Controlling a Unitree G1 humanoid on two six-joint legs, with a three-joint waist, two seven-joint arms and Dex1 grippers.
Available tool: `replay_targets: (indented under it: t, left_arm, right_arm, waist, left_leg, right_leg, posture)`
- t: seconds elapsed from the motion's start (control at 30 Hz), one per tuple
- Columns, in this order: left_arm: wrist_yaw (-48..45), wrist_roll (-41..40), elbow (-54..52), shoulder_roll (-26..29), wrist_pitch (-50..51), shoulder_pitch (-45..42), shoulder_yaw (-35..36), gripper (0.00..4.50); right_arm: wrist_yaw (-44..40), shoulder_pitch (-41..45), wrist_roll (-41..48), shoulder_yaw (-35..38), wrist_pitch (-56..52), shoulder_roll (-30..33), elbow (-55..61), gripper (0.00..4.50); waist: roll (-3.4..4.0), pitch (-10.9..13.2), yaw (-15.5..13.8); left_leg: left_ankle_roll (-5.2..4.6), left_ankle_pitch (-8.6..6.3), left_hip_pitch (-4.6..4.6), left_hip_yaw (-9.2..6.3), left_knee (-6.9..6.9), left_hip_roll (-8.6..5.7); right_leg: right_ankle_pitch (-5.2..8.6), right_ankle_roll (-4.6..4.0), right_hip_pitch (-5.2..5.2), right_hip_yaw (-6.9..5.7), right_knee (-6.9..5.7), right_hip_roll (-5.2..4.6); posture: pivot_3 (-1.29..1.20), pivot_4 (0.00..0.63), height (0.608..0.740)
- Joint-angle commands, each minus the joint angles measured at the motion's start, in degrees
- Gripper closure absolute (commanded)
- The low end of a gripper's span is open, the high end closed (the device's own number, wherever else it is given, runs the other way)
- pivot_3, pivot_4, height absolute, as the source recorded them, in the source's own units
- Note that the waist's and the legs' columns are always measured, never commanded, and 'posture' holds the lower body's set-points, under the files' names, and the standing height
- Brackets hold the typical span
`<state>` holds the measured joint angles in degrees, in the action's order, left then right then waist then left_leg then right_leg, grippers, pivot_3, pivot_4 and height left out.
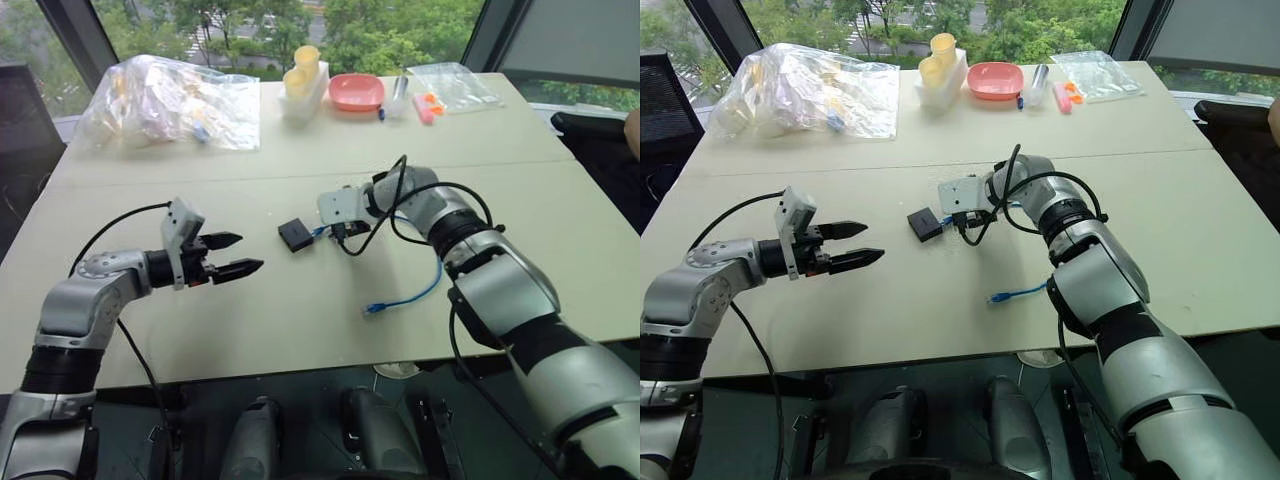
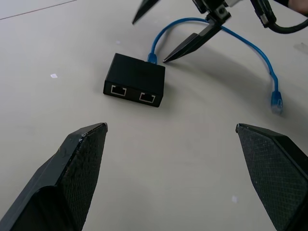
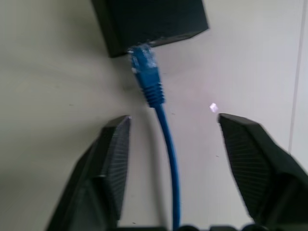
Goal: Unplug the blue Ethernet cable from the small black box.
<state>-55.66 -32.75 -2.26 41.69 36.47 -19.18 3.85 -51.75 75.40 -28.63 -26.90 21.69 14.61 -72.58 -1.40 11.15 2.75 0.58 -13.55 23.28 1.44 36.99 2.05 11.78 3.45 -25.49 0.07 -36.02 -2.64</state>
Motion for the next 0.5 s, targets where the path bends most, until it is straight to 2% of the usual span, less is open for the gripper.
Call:
replay_targets:
  t: [0.03, 0.23, 0.37, 0.43, 0.5]
  left_arm:
    - [1.6, -0.8, -4.5, -0.1, -0.7, 3.6, 3.5, 0.00]
    - [3.7, -1.5, -7.9, -0.8, 0.0, 7.6, 5.1, 0.00]
    - [4.2, -1.0, -7.8, -1.4, 0.1, 7.1, 4.6, 0.00]
    - [4.3, -0.7, -7.3, -1.8, -0.1, 6.4, 4.0, 0.00]
    - [4.7, -0.2, -7.1, -2.3, -0.3, 5.8, 3.5, 0.00]
  right_arm:
    - [2.1, 2.2, -1.0, -0.4, 0.3, -1.6, -1.5, 0.30]
    - [2.1, 1.7, -1.0, -0.1, 0.6, -5.3, -3.0, 0.30]
    - [2.2, 1.1, -2.2, -0.8, -0.5, -8.0, -4.6, 0.30]
    - [1.9, 0.6, -3.7, -1.8, -1.5, -9.1, -5.5, 0.82]
    - [1.3, 0.0, -5.6, -3.3, -2.1, -9.4, -6.1, 1.64]
  waist:
    - [0.00, 0.0, 0.0]
    - [-0.01, 0.0, 0.0]
    - [-0.02, 0.0, 0.2]
    - [-0.04, 0.0, 0.7]
    - [-0.04, 0.0, 1.0]
  left_leg:
    - [0.00, 0.00, 0.00, -0.01, -0.02, 0.00]
    - [0.00, 0.00, -0.02, -0.02, 0.01, 0.01]
    - [0.00, 0.00, -0.11, -0.02, 0.01, 0.02]
    - [0.00, 0.00, -0.14, -0.02, -0.01, 0.03]
    - [0.00, 0.00, -0.22, -0.02, -0.01, 0.04]
  right_leg:
    - [0.00, 0.00, 0.00, 0.00, 0.00, 0.00]
    - [0.00, -0.02, 0.01, 0.00, -0.01, -0.01]
    - [0.00, -0.03, 0.06, 0.00, -0.05, 0.01]
    - [0.00, -0.03, 0.09, 0.00, -0.06, 0.02]
    - [0.00, -0.03, 0.15, -0.01, -0.06, 0.03]
  posture:
    - [0.00, 0.150, 0.740]
    - [0.00, 0.150, 0.740]
    - [0.00, 0.150, 0.740]
    - [0.00, 0.150, 0.740]
    - [0.00, 0.150, 0.740]
